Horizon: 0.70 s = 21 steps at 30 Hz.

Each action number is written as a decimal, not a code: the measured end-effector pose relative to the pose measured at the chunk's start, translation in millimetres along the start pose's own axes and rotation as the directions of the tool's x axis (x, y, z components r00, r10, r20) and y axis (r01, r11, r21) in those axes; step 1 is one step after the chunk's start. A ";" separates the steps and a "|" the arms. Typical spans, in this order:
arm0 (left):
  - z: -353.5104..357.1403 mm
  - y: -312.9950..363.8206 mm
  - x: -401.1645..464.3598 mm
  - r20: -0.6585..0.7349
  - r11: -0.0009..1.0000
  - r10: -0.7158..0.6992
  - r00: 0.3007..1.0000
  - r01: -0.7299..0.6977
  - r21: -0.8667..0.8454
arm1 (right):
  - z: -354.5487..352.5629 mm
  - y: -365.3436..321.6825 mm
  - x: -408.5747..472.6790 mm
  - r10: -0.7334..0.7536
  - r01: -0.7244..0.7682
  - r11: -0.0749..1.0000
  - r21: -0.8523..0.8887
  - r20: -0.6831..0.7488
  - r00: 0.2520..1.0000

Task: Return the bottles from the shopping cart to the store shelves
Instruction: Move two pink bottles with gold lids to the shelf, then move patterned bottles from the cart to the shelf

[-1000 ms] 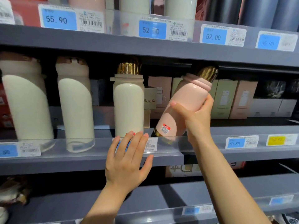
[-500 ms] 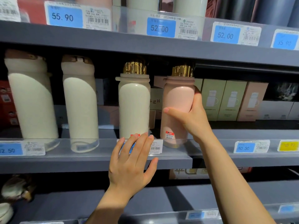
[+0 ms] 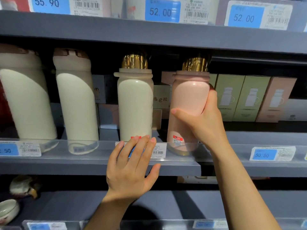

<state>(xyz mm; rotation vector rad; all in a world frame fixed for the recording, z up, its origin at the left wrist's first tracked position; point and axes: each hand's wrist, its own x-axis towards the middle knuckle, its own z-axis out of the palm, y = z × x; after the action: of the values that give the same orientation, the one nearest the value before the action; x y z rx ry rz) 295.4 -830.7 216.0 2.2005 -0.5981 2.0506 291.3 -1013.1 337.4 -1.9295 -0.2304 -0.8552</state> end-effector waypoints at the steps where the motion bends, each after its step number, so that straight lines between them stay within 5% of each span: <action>1: 0.6 0.2 -0.1 -0.004 1.000 0.005 1.000 -0.005 0.010 | 0.2 0.0 -0.6 0.002 -0.002 1.000 0.004 0.004 1.000; 8: 1.5 4.1 -5.1 -0.024 1.000 0.004 1.000 -0.004 0.026 | -6.0 11.0 -12.5 0.032 -0.032 0.999 0.028 0.004 0.999; 12: 3.2 7.1 -4.4 -0.024 0.998 -0.052 0.998 0.052 0.026 | -13.3 15.9 -39.9 -0.123 0.129 0.991 0.047 -0.112 0.986; 16: -6.6 17.4 -5.1 0.135 0.988 -0.153 0.979 0.155 -0.005 | -14.4 16.5 -64.0 -0.246 0.255 0.967 0.021 -0.194 0.949; 21: -50.7 20.4 -25.1 0.346 0.950 -0.118 0.931 0.207 -0.232 | -1.7 -7.1 -105.6 -0.326 0.336 0.940 0.063 -0.124 0.937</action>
<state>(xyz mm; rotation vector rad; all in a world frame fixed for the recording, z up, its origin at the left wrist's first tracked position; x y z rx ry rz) 240.0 -827.9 192.7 2.3501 -0.6452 1.4375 209.4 -990.7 274.1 -1.7836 -0.5276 -1.1536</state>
